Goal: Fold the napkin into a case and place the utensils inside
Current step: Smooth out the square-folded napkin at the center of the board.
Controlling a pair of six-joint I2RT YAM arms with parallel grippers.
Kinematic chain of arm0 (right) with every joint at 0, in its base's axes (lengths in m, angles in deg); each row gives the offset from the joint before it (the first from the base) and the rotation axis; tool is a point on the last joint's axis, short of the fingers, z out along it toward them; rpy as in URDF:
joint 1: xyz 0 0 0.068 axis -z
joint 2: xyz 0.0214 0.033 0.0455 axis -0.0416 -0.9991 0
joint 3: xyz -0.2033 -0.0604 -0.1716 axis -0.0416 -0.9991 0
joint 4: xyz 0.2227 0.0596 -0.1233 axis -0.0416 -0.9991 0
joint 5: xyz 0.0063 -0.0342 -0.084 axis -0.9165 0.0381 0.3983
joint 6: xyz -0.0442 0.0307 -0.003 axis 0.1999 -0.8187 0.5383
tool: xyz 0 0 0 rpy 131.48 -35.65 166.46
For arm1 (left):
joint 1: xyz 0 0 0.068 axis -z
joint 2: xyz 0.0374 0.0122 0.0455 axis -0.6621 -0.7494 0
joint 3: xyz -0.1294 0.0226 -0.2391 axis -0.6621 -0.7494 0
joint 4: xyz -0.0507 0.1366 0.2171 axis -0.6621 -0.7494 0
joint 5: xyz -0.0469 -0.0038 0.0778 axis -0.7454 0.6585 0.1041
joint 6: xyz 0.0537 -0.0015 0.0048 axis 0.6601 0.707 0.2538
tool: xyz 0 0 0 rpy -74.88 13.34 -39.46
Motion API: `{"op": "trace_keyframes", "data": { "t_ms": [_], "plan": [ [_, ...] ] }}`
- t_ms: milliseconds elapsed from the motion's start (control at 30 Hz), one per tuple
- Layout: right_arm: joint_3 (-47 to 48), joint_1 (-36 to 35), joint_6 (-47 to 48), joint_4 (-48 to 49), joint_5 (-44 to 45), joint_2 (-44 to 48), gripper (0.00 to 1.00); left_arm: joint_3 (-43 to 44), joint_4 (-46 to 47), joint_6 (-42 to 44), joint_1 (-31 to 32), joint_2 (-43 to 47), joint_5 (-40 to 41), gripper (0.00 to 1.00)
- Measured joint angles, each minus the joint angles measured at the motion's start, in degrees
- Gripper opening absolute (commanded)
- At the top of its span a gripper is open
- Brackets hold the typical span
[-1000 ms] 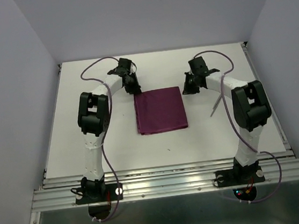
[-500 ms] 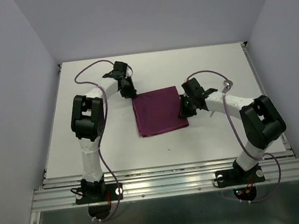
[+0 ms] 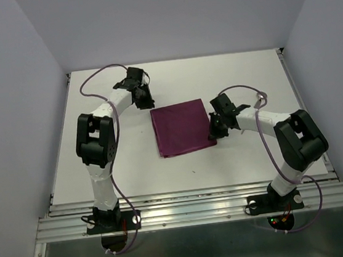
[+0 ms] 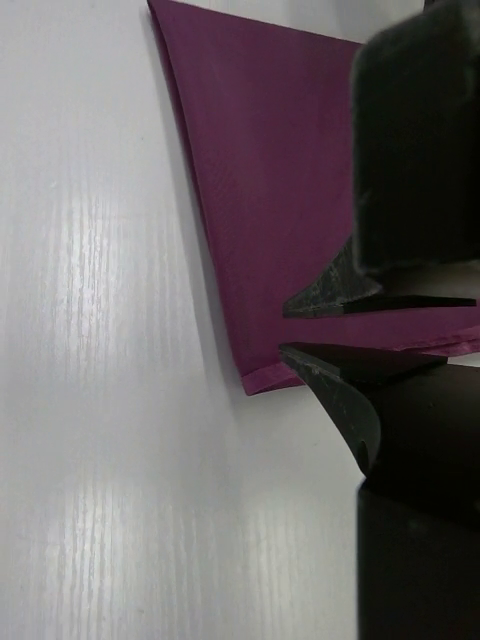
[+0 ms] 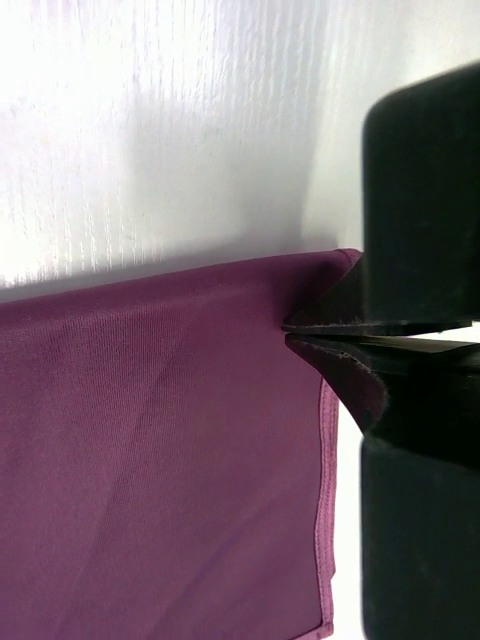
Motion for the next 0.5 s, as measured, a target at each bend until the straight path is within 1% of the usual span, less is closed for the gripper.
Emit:
{"op": "trace_keyframes", "data": {
  "t_ms": [200,267,367,500],
  "plan": [
    [0.74,0.0,0.02,-1.7,3.13,3.98,0.04,-5.53,0.48,0.04,0.13,8.41,0.76,0.29],
    [0.74,0.0,0.02,-1.86,3.69,4.96,0.04,-7.26,0.59,-0.04,0.31,9.88,0.79,0.29],
    [0.35,0.0,0.0,-1.68,3.91,4.92,0.04,-11.45,1.03,-0.46,1.05,12.24,0.79,0.29],
    [-2.71,-0.04,-0.28,-0.94,3.89,4.5,0.03,-17.29,0.83,-1.2,3.19,15.06,0.81,0.29]
  ]
}}
